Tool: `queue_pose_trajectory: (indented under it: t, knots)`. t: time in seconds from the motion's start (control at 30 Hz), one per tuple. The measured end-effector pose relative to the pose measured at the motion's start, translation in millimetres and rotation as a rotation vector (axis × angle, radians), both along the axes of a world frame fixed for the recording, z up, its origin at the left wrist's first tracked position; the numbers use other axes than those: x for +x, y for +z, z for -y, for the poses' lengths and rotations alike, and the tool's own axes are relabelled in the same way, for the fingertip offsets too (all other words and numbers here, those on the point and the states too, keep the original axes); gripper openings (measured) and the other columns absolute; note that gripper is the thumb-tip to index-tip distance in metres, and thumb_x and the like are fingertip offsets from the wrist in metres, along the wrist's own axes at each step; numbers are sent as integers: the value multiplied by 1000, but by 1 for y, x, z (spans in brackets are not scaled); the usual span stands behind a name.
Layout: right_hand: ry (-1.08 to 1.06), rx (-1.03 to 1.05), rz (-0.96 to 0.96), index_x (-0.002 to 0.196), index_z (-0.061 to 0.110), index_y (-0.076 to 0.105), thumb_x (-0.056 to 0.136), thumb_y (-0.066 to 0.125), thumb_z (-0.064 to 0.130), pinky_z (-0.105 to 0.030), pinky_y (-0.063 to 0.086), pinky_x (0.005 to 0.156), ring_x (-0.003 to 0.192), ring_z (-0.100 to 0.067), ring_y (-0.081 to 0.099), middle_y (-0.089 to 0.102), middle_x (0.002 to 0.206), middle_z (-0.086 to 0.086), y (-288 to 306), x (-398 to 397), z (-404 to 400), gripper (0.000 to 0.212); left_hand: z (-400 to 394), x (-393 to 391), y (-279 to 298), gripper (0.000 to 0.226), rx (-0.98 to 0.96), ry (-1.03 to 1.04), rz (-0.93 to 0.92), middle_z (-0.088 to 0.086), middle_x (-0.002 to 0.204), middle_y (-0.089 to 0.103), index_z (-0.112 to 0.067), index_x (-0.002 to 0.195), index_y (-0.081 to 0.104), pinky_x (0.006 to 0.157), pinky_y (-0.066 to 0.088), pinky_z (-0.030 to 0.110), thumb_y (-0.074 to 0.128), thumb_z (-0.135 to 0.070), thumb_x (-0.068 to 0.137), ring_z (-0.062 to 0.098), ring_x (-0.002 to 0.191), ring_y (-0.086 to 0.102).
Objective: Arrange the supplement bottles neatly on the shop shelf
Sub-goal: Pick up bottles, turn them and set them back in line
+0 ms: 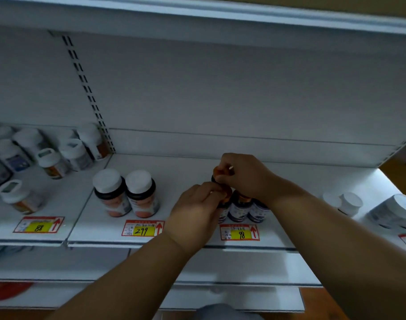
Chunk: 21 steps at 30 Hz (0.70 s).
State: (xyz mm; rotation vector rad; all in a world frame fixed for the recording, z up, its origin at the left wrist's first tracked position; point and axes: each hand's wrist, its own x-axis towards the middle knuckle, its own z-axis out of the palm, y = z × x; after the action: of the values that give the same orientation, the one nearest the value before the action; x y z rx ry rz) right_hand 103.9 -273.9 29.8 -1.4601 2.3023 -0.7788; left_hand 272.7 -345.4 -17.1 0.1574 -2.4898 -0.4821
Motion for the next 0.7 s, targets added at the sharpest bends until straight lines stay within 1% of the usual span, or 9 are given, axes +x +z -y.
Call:
queue_pose_trajectory:
  t: [0.17,0.27,0.33,0.37,0.43,0.5,0.57,0.7]
  knots:
    - [6,9,47,86,24,62,90,62,30,-37,53,81,86,-9,62,66,92,7,1,0,-1,8,3,-1,1,29,-35,7,46,12,106,67,-4,104,71,72,53,42,71,-1,76,33,84,64]
    - [-18,28,29,93,26,60,94,53,27,-40,54,80,87,-12,62,67,97,5,0,1,-6,7,2,1,6,30,-32,-11,57,12,107,66,-4,106,70,72,53,43,73,-4,76,34,87,64]
    - [-48,31,-6,107,27,58,96,49,28,-33,50,78,93,-13,60,64,108,3,1,3,-7,14,3,7,12,33,-28,2,49,11,108,65,-6,107,69,75,53,42,74,-7,74,32,90,63]
    - [-57,21,-37,114,27,56,97,48,29,-29,45,78,97,-13,57,62,114,2,3,5,-6,19,6,12,15,33,-20,20,38,10,108,64,-7,107,69,76,54,41,74,-8,74,31,91,63]
    - [-56,-23,-99,119,25,55,98,47,31,-25,37,79,102,-12,53,58,117,1,9,11,-1,23,15,22,25,31,-13,61,0,9,107,63,-8,104,68,78,53,38,74,-11,75,29,92,62]
    - [-41,-85,-137,118,25,56,98,48,32,-21,34,78,102,-10,52,58,115,2,21,25,11,23,28,34,37,27,-23,107,-56,8,104,64,-8,102,68,79,52,37,74,-13,76,27,92,62]
    - [-19,-152,-148,115,25,59,98,49,32,-18,34,77,99,-7,52,58,111,5,34,46,30,20,47,48,50,24,-18,169,-116,7,102,63,-9,100,68,79,50,34,72,-15,77,26,90,61]
    - [21,-226,-156,104,26,62,96,52,31,-23,42,79,93,-7,55,61,104,6,51,99,81,14,98,88,62,19,0,268,-208,6,96,63,-8,97,68,76,42,24,68,-14,78,22,84,59]
